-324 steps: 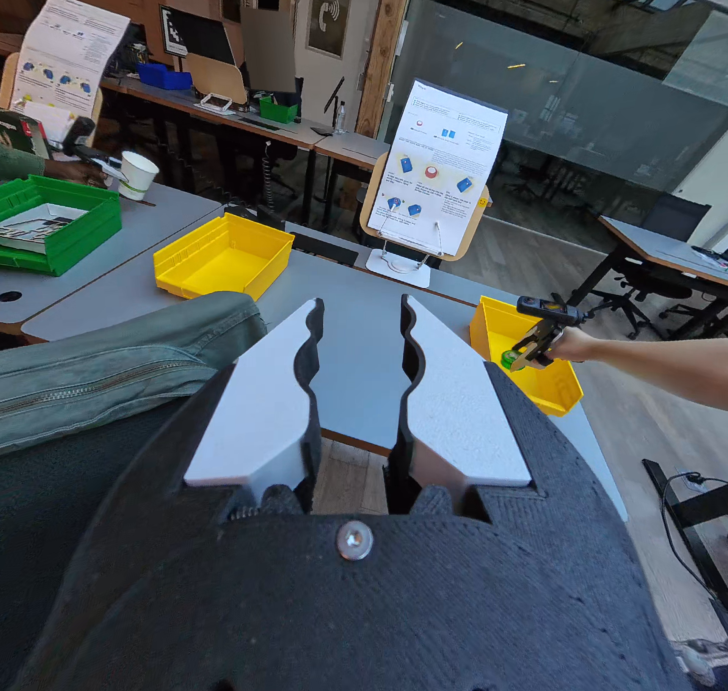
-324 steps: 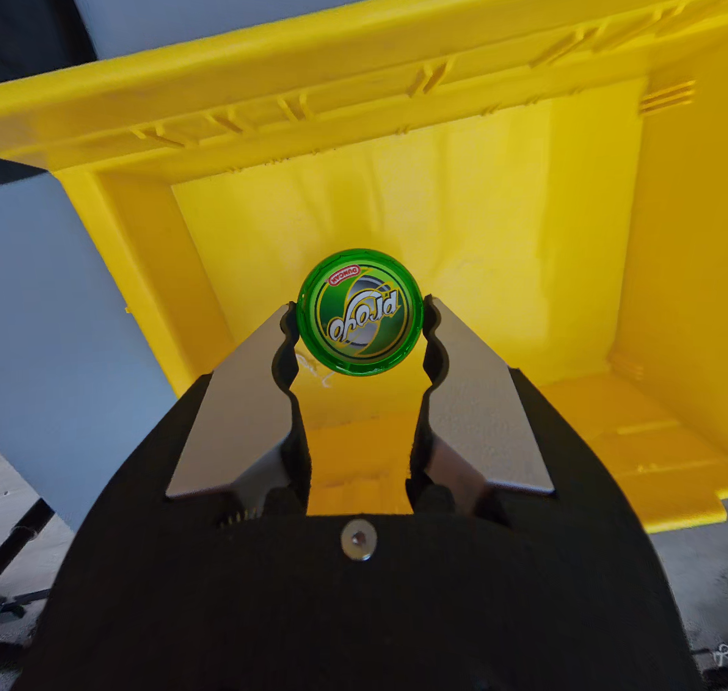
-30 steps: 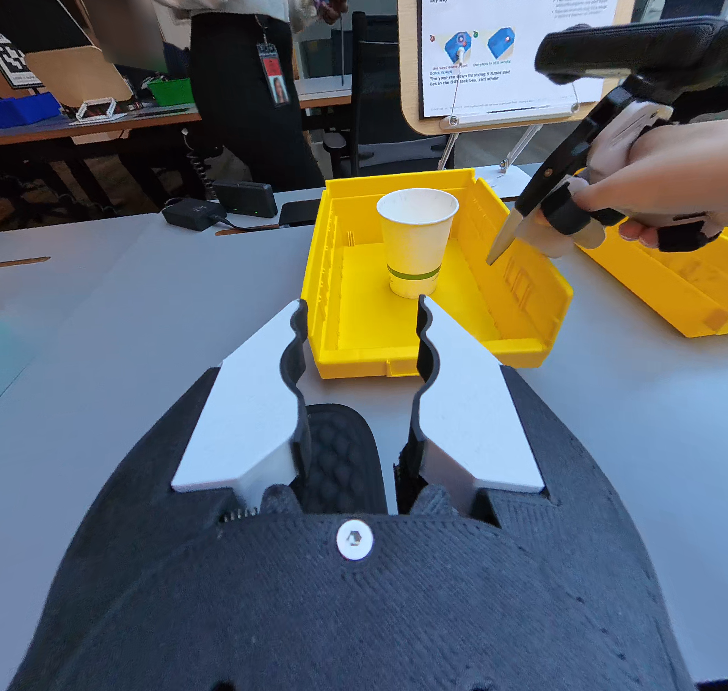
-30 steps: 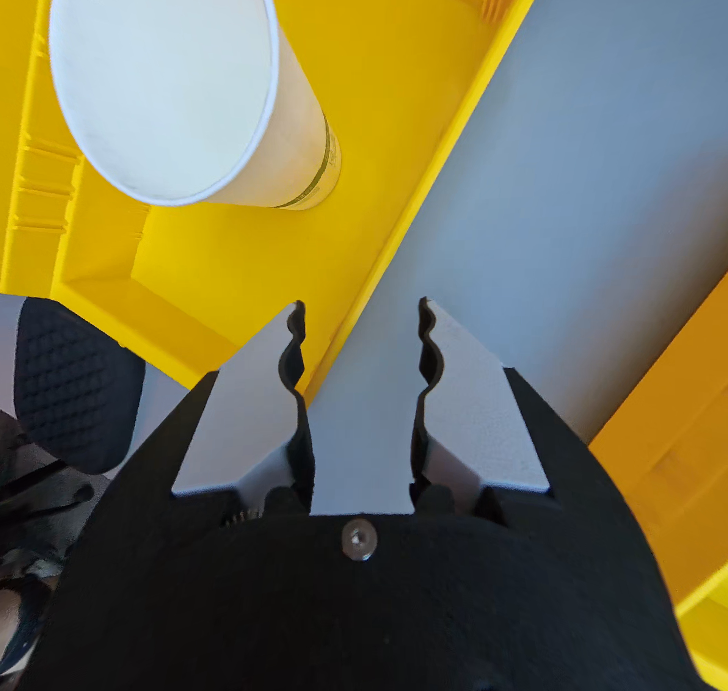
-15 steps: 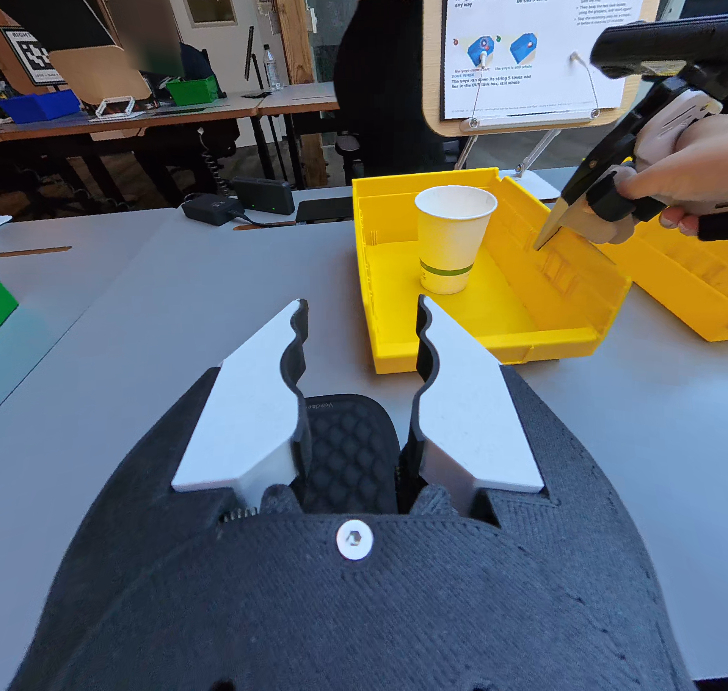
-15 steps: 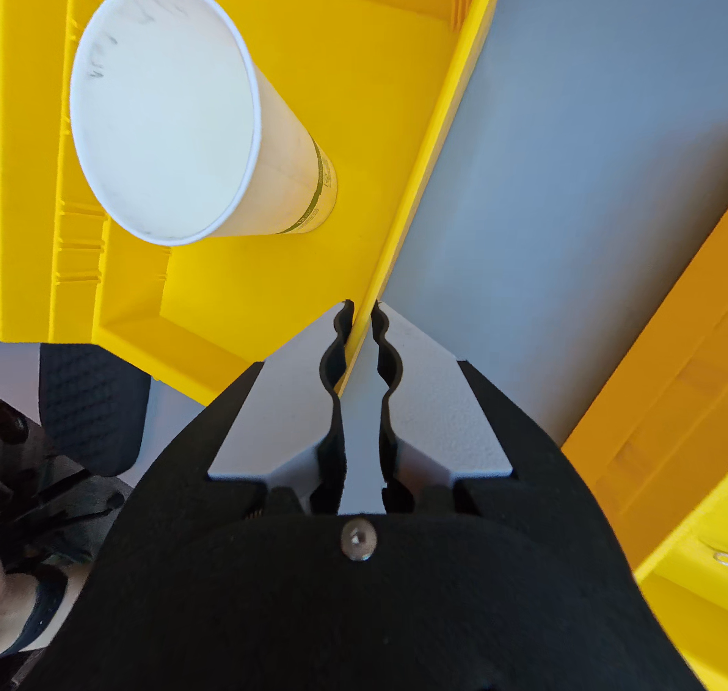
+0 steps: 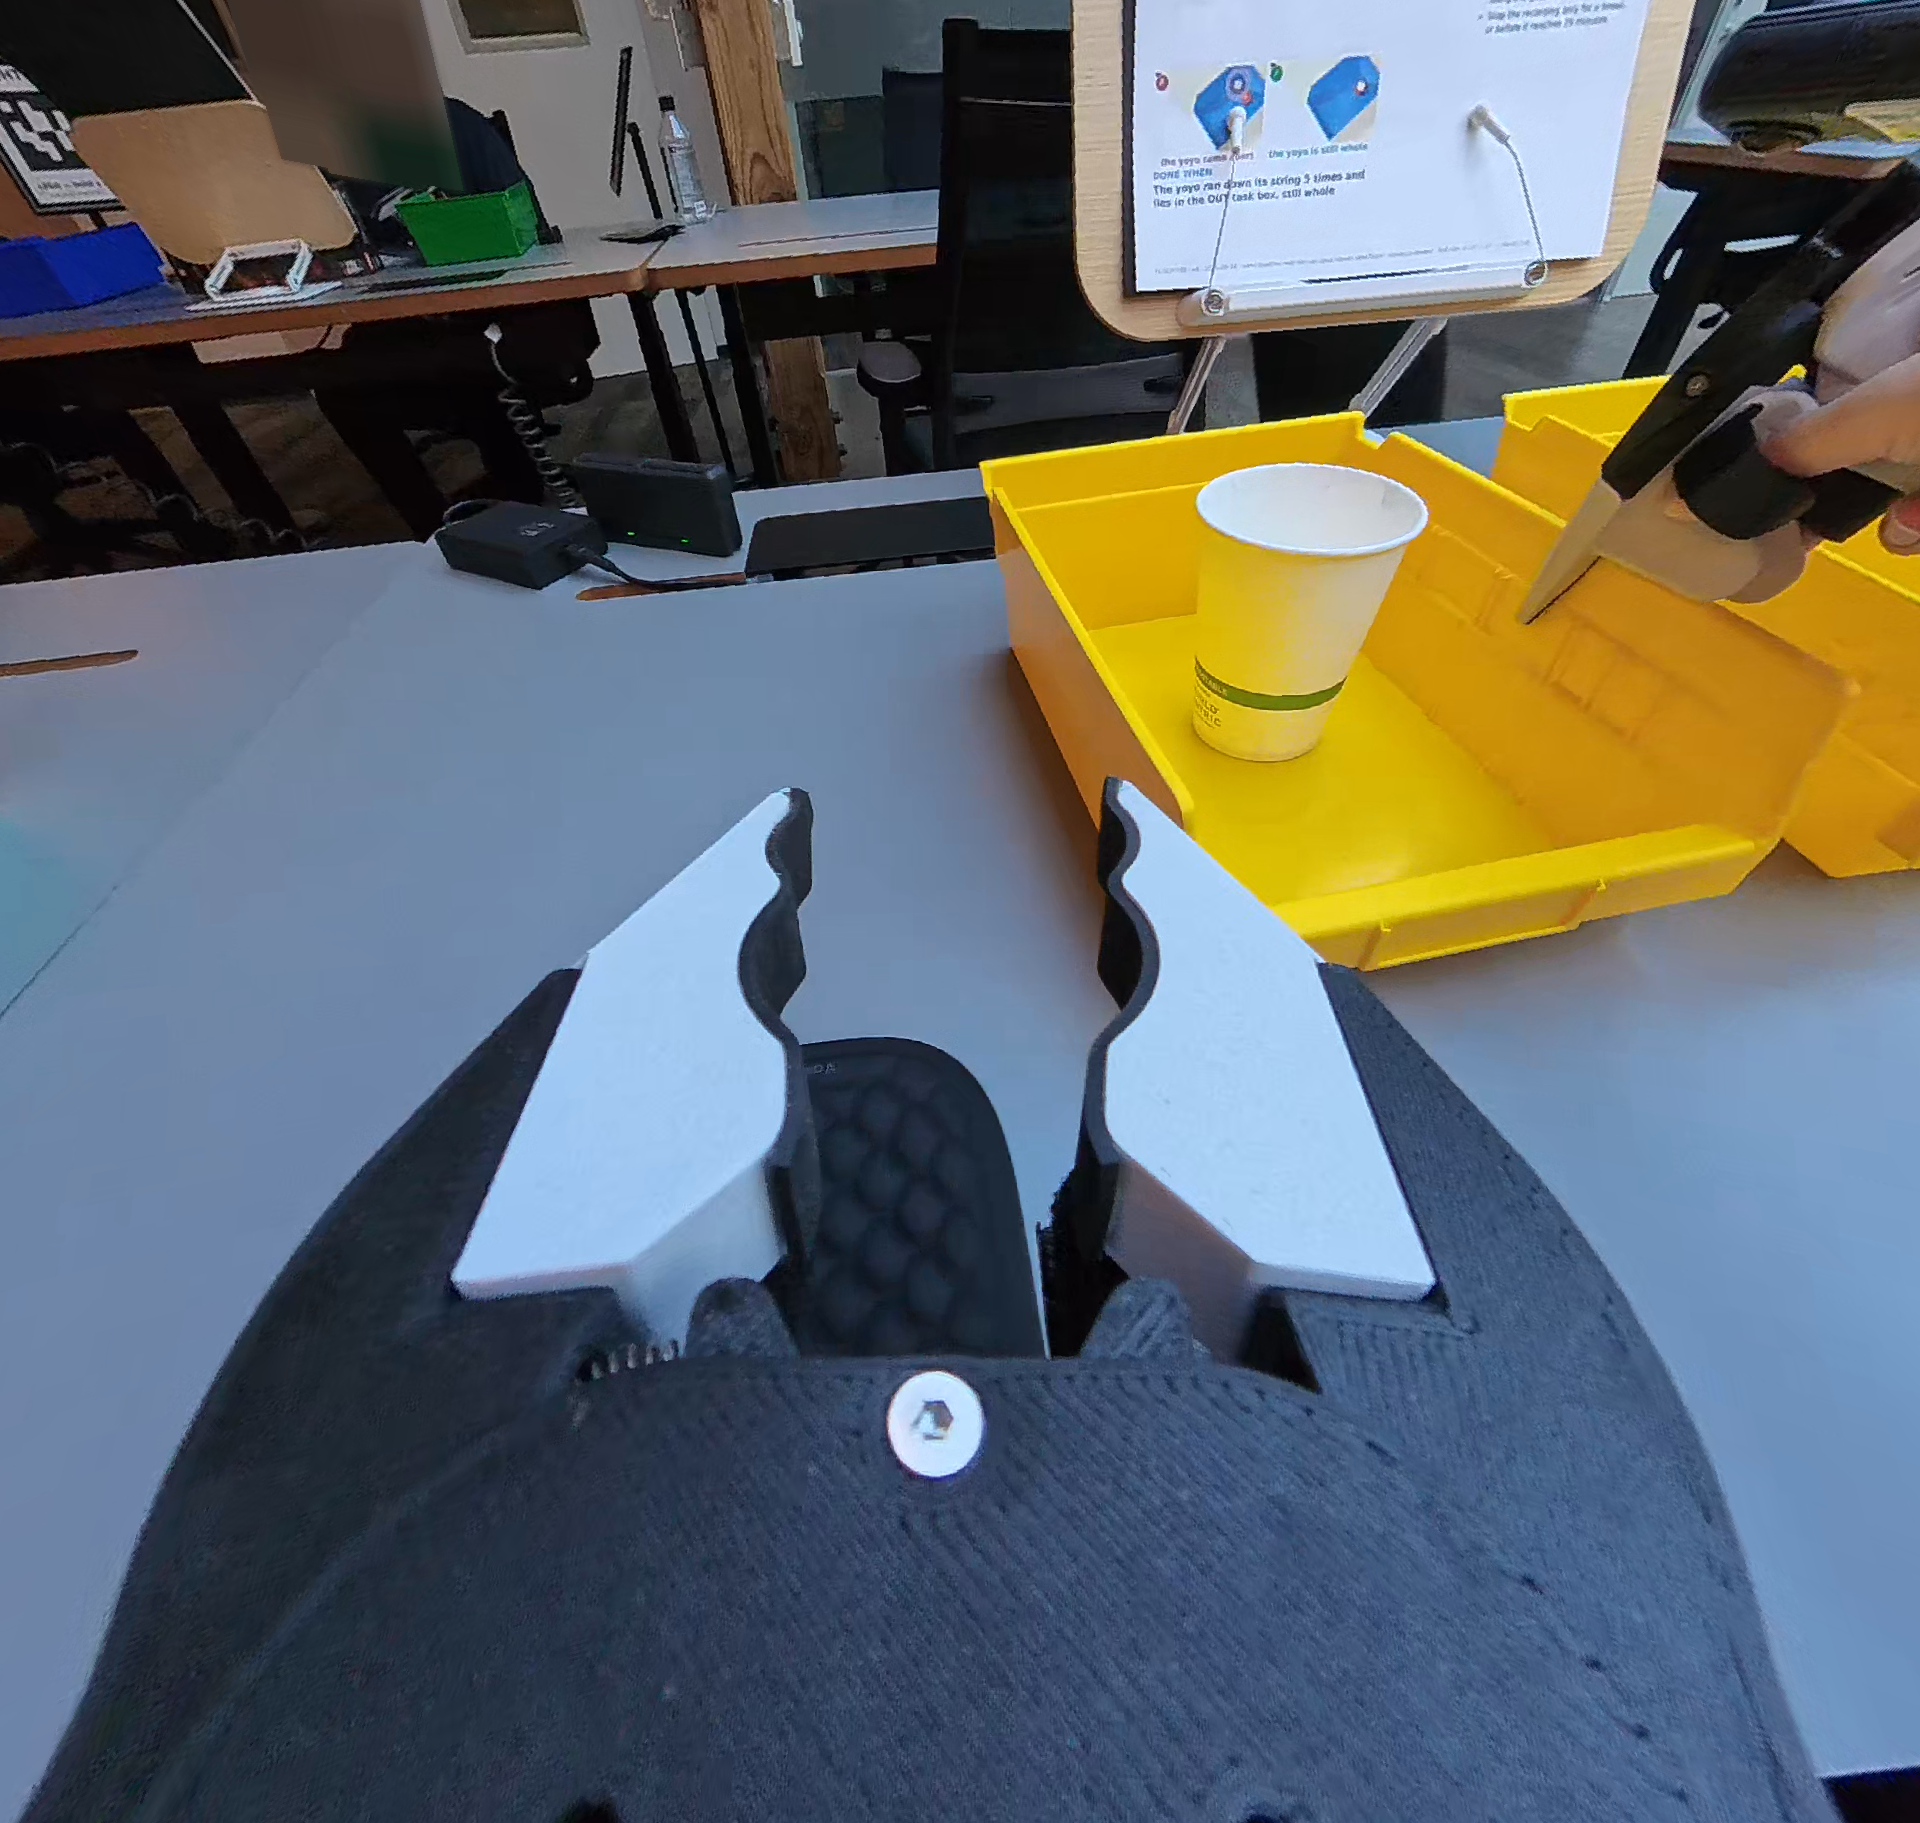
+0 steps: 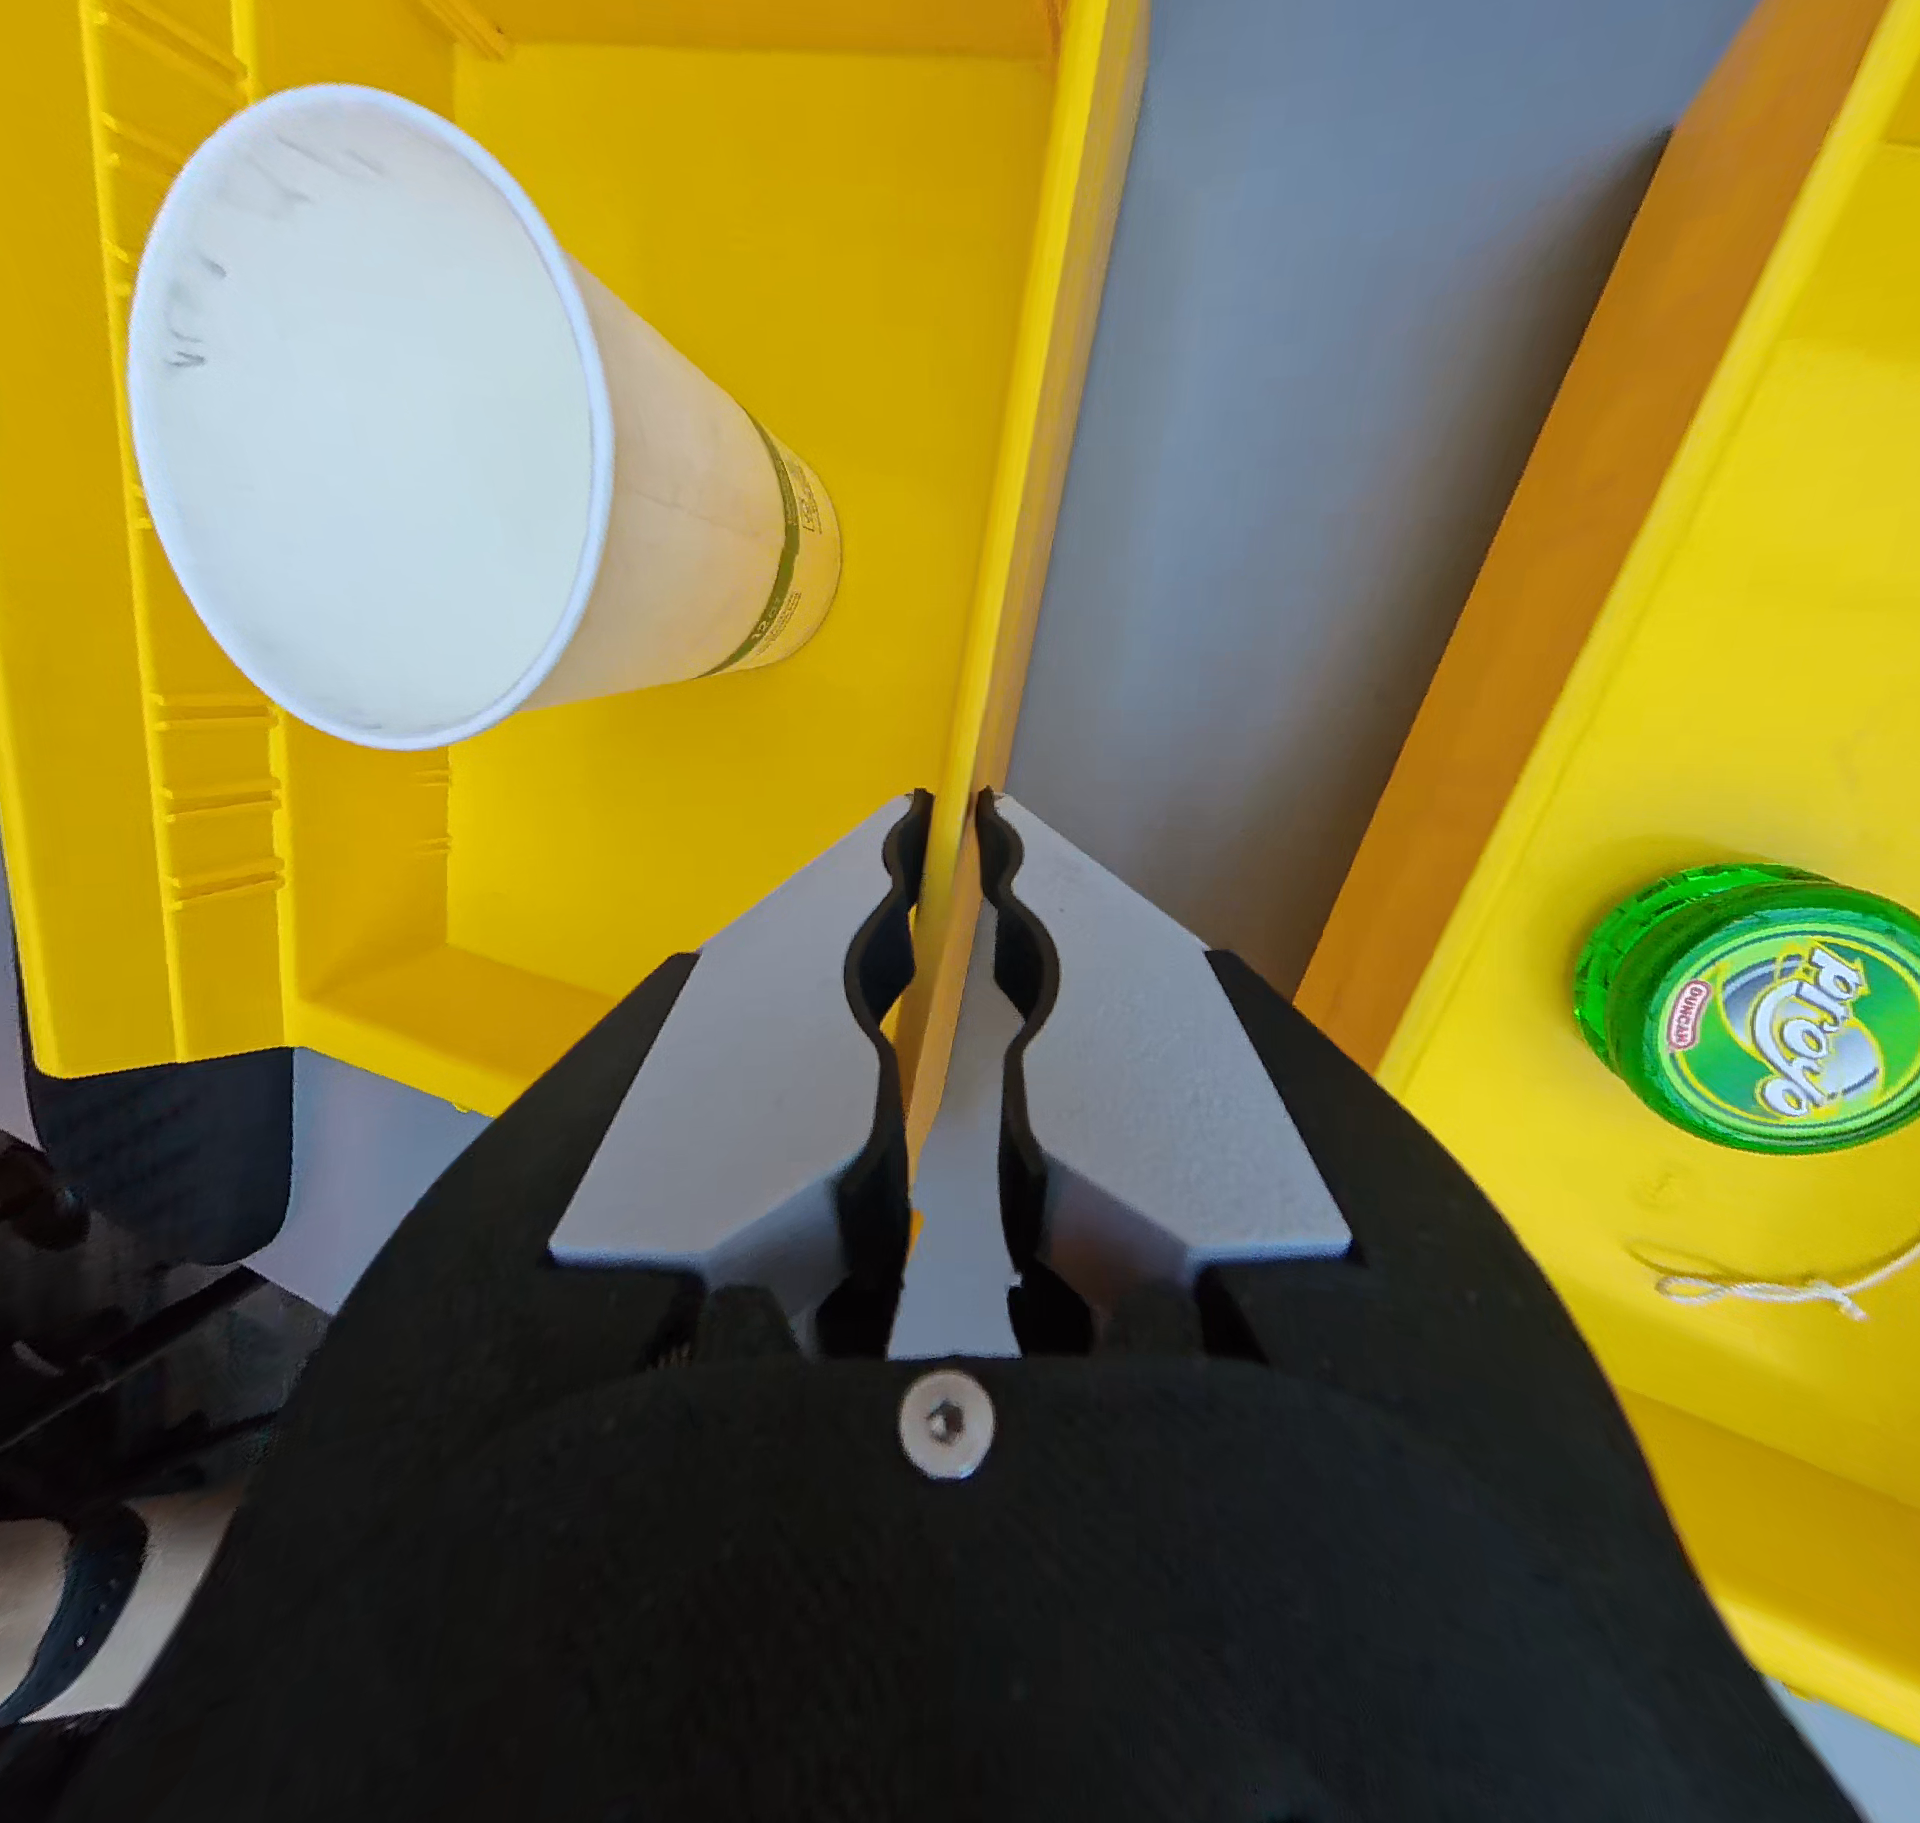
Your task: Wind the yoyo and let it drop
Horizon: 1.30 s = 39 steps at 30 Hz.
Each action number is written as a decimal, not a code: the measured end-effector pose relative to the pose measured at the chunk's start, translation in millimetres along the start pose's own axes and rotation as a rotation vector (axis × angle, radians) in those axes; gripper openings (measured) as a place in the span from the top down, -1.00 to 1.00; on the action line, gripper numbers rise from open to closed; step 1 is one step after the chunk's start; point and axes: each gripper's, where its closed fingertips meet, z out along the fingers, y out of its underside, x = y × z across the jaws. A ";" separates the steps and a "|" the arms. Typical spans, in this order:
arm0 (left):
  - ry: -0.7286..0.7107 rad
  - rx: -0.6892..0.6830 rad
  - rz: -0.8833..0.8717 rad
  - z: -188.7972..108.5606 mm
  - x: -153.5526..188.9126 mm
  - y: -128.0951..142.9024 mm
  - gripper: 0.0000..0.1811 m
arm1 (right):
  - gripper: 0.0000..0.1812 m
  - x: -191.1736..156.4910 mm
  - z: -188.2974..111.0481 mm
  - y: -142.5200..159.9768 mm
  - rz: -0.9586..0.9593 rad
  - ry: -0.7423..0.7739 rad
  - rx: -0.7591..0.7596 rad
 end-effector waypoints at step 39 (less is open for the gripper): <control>0.607 -0.191 0.325 145.3 129.4 -35.2 -0.15 | 0.51 3.9 -13.9 0.2 -0.272 0.000 0.098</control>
